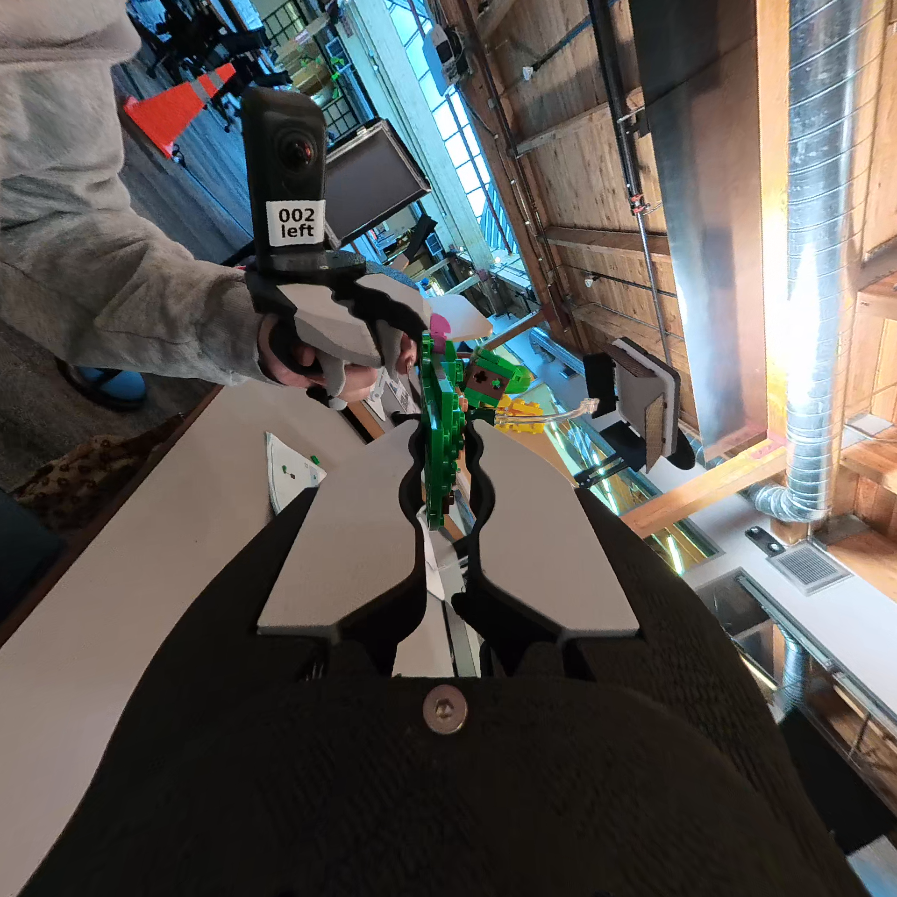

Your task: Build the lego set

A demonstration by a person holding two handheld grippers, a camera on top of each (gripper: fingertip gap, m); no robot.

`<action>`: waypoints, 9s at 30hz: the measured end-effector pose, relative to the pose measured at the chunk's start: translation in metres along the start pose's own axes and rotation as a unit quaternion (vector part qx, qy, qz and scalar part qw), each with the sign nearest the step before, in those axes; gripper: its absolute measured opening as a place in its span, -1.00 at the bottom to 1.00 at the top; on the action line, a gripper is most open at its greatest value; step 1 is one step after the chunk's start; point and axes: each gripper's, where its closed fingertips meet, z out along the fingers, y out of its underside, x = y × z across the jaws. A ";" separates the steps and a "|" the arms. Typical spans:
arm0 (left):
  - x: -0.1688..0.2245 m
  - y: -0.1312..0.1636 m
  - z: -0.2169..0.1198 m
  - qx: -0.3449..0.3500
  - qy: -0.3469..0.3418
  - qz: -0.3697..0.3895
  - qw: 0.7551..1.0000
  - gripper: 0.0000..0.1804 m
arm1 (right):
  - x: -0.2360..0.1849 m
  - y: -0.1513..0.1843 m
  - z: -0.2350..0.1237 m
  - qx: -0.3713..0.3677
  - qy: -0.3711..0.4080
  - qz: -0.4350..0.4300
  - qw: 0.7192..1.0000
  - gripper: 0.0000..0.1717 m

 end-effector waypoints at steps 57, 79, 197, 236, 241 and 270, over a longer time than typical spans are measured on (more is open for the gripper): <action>0.034 0.005 0.004 -0.071 0.080 0.144 0.984 -0.91 | -0.026 0.002 0.007 -0.059 -0.070 0.011 0.996 -0.56; 0.033 0.007 0.004 -0.059 0.079 0.103 0.990 -0.91 | -0.027 0.001 0.005 -0.056 -0.071 -0.006 0.996 -0.63; 0.017 0.011 -0.032 0.078 0.212 -0.165 0.960 -0.91 | -0.042 0.011 0.046 -0.110 -0.072 0.146 0.981 -0.44; 0.028 0.020 -0.024 0.024 0.217 -0.121 0.968 -0.92 | -0.044 0.025 0.030 -0.195 -0.110 0.168 0.960 -0.62; 0.028 0.019 -0.024 0.026 0.219 -0.121 0.968 -0.91 | -0.045 0.025 0.030 -0.196 -0.111 0.162 0.961 -0.62; -0.001 0.175 -0.074 -0.203 -0.013 -0.471 0.859 -0.91 | -0.139 0.208 -0.060 -0.456 -0.168 0.472 0.735 -0.48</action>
